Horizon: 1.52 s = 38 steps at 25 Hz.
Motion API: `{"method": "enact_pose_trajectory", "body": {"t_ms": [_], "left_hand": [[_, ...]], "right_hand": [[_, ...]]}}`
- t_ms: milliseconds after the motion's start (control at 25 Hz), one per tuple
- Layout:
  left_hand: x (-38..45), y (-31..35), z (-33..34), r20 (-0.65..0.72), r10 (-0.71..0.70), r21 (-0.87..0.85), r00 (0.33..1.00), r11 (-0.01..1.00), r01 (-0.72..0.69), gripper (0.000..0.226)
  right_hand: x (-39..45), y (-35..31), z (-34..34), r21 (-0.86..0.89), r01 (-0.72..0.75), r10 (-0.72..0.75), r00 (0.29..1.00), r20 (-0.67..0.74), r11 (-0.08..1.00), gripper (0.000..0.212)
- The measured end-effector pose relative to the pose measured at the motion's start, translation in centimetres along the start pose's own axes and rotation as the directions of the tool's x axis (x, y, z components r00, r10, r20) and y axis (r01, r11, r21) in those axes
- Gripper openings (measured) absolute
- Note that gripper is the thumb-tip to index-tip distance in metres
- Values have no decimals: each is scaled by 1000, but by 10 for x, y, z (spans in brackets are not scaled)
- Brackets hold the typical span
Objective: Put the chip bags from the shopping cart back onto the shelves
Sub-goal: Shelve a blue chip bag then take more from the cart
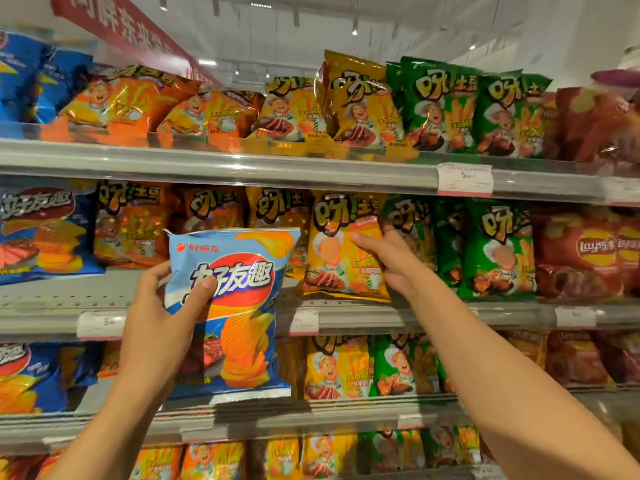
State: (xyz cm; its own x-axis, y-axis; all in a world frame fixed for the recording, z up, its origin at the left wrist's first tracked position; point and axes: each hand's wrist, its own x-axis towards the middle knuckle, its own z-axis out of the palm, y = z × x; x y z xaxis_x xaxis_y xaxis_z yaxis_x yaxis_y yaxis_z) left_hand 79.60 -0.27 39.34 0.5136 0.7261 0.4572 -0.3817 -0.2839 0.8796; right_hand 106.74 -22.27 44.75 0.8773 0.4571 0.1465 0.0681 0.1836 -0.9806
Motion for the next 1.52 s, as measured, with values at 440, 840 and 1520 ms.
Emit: {"method": "enact_pose_trajectory", "body": {"t_ms": [440,840,1520], "left_hand": [[-3,-13,37,-15,-71,-70,997,995,69,49],[-1,-11,52,-28,-140,-160,990,978,134,34],[8,-37,-62,-107,-207,-145,972,971,191,39]], "right_hand": [[36,41,-4,-99,-45,54,994,92,994,62],[-3,36,-1,-609,209,-384,907,-172,765,79],[-106,82,181,-354,471,-329,859,392,808,28]]}}
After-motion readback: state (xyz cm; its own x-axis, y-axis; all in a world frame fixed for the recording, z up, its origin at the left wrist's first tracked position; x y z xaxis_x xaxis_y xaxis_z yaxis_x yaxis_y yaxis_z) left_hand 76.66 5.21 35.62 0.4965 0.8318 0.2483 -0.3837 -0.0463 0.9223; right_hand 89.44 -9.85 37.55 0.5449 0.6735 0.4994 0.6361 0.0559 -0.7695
